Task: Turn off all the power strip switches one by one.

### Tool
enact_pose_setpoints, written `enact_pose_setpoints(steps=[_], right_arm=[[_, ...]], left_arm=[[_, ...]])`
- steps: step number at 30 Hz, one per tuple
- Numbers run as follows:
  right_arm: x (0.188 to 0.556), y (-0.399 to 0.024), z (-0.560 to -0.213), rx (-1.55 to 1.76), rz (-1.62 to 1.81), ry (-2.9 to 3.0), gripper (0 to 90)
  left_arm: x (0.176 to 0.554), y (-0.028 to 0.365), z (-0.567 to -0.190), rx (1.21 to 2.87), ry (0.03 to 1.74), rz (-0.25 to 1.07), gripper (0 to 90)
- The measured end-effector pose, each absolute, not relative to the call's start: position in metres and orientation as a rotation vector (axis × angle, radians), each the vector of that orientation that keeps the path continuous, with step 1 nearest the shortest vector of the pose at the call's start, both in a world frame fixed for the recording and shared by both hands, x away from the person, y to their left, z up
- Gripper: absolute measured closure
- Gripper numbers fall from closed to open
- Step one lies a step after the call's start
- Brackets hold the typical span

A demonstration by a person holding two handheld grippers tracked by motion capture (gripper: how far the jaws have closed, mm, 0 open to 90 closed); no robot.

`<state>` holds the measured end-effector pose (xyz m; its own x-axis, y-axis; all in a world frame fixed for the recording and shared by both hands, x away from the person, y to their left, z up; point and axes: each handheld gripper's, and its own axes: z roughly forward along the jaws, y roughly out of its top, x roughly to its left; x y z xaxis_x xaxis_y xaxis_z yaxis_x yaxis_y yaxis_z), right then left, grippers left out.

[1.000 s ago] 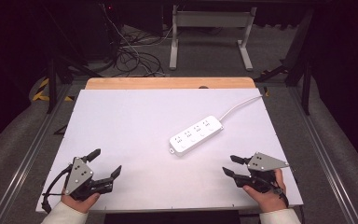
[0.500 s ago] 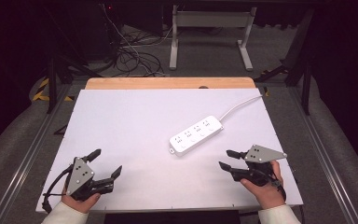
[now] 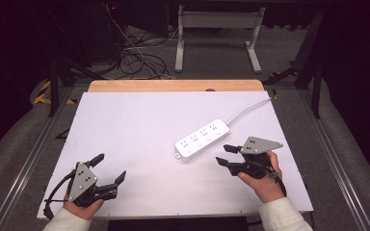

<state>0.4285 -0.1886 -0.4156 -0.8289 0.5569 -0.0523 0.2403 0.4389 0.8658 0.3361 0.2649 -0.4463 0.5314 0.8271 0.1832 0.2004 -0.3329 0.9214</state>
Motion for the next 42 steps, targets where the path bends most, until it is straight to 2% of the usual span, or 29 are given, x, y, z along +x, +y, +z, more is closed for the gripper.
enact_pose_setpoints(steps=[21,23,32,36,40,42], right_arm=[[0.461,-0.144,-0.41,0.618,1.334,2.454,49.6],[0.461,-0.139,-0.411,0.613,1.345,2.462,55.8],[0.464,-0.13,-0.41,0.61,1.337,2.468,63.6],[0.467,-0.122,-0.41,0.597,1.33,2.51,72.7],[0.473,-0.112,-0.409,0.591,1.311,2.52,90.0],[0.475,-0.108,-0.408,0.592,1.287,2.529,90.0]], left_arm=[[0.336,0.264,-0.447,1.832,0.846,0.819,15.7],[0.337,0.264,-0.447,1.833,0.845,0.819,15.7],[0.337,0.264,-0.447,1.845,0.836,0.821,15.7],[0.337,0.264,-0.447,1.839,0.841,0.816,15.7],[0.336,0.264,-0.447,1.837,0.841,0.817,15.7],[0.336,0.264,-0.447,1.836,0.841,0.818,15.7]])
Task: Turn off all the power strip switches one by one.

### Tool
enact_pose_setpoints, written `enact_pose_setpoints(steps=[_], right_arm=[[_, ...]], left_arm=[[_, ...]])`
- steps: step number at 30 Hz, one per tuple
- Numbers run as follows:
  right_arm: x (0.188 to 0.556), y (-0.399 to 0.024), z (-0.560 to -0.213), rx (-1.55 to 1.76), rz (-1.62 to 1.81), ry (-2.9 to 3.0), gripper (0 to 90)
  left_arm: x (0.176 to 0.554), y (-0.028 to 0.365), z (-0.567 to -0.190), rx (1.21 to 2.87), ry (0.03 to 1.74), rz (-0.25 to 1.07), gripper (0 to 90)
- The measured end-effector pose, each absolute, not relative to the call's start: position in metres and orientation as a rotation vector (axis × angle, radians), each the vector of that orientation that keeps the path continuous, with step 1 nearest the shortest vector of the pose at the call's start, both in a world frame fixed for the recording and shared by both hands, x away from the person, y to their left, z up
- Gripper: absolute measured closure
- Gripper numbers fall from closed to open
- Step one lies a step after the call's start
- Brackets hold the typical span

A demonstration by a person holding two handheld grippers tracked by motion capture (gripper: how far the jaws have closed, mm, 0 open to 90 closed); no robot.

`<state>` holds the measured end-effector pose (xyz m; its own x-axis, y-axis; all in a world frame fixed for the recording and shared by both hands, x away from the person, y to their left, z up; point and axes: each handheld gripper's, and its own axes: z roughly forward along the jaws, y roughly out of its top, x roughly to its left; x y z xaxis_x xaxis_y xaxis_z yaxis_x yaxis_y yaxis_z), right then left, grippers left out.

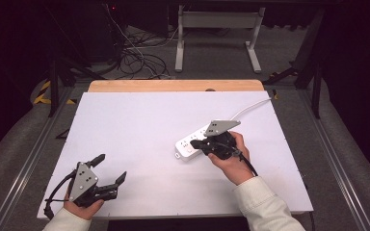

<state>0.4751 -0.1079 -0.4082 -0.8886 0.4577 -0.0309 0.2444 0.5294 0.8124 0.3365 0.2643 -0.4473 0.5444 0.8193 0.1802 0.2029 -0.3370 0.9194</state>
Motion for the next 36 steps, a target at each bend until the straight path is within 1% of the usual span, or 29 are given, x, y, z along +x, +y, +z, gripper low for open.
enact_pose_setpoints(steps=[7,20,36], right_arm=[[0.483,-0.098,-0.413,0.612,1.246,2.559,90.0],[0.504,-0.086,-0.437,0.709,1.134,2.652,90.0],[0.511,-0.081,-0.449,0.719,1.04,2.689,90.0]], left_arm=[[0.337,0.265,-0.447,1.833,0.841,0.822,15.7],[0.337,0.265,-0.447,1.834,0.841,0.822,15.7],[0.337,0.265,-0.447,1.842,0.838,0.827,15.7]])
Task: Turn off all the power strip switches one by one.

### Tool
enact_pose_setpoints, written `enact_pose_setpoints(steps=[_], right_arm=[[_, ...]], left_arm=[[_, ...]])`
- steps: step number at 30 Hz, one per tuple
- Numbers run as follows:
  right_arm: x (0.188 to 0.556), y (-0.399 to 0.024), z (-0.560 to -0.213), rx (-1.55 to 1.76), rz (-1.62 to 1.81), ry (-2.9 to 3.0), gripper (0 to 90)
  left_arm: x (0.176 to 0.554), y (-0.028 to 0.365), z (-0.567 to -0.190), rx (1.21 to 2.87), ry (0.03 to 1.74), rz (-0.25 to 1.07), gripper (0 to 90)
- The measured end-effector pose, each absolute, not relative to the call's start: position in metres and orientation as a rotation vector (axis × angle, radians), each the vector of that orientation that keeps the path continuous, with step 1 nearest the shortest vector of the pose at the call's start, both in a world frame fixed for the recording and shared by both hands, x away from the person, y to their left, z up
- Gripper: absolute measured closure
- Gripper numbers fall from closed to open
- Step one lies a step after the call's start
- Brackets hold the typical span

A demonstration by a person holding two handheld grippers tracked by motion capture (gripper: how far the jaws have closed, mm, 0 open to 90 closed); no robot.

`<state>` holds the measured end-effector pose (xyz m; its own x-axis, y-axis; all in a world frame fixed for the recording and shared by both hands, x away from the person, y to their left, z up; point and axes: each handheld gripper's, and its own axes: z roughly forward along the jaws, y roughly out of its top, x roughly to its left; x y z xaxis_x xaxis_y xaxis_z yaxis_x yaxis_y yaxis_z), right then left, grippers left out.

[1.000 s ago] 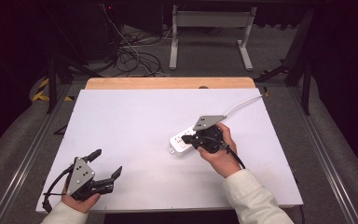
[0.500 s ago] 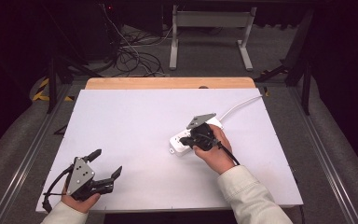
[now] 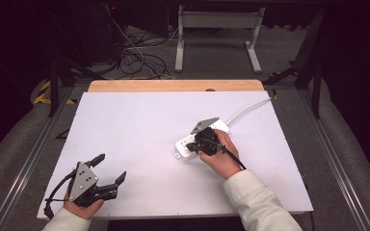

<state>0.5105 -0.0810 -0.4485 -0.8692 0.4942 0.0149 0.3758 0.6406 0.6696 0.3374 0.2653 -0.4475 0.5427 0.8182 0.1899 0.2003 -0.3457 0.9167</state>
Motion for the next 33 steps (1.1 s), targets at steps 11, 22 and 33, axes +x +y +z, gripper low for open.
enact_pose_setpoints(steps=[11,22,33], right_arm=[[0.5099,-0.0797,-0.4514,0.758,1.037,2.682,90.0],[0.5092,-0.0806,-0.4522,0.779,1.04,2.674,90.0],[0.5076,-0.0787,-0.4517,0.801,1.026,2.663,90.0]], left_arm=[[0.3372,0.2649,-0.4476,1.843,0.839,0.827,15.7],[0.337,0.2642,-0.4478,1.843,0.839,0.825,15.7],[0.3369,0.264,-0.4479,1.844,0.84,0.825,15.7]])
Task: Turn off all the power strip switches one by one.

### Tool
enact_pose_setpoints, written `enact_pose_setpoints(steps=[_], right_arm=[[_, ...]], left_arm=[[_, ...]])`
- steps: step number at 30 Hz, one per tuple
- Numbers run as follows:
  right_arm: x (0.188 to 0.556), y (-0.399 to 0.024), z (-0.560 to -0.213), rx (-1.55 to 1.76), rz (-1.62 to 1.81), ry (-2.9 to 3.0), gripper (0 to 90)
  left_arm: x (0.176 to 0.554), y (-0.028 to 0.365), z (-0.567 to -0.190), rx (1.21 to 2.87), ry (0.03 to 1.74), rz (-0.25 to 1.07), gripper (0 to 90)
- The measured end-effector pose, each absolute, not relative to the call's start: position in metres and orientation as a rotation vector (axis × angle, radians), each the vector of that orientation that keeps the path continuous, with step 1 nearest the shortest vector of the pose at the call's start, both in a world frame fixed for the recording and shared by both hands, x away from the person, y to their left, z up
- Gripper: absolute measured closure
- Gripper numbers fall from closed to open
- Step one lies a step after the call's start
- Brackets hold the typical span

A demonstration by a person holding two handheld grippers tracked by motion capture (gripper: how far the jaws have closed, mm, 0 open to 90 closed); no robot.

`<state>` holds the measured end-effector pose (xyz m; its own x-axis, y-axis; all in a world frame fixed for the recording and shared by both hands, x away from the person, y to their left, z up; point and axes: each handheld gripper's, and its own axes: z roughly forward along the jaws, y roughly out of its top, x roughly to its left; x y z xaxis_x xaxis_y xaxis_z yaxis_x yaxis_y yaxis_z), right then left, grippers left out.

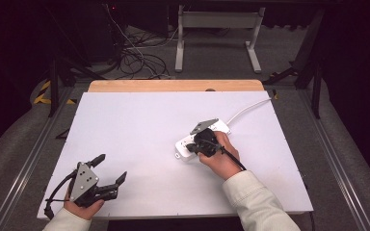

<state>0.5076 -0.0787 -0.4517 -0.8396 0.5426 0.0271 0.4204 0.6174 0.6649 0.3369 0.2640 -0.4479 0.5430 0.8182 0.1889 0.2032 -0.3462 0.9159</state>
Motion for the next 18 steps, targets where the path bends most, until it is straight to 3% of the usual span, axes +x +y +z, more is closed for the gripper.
enact_pose_setpoints(steps=[18], right_arm=[[0.5089,-0.08,-0.4524,0.817,1.023,2.661,90.0]], left_arm=[[0.3367,0.2635,-0.4477,1.848,0.838,0.83,15.7]])
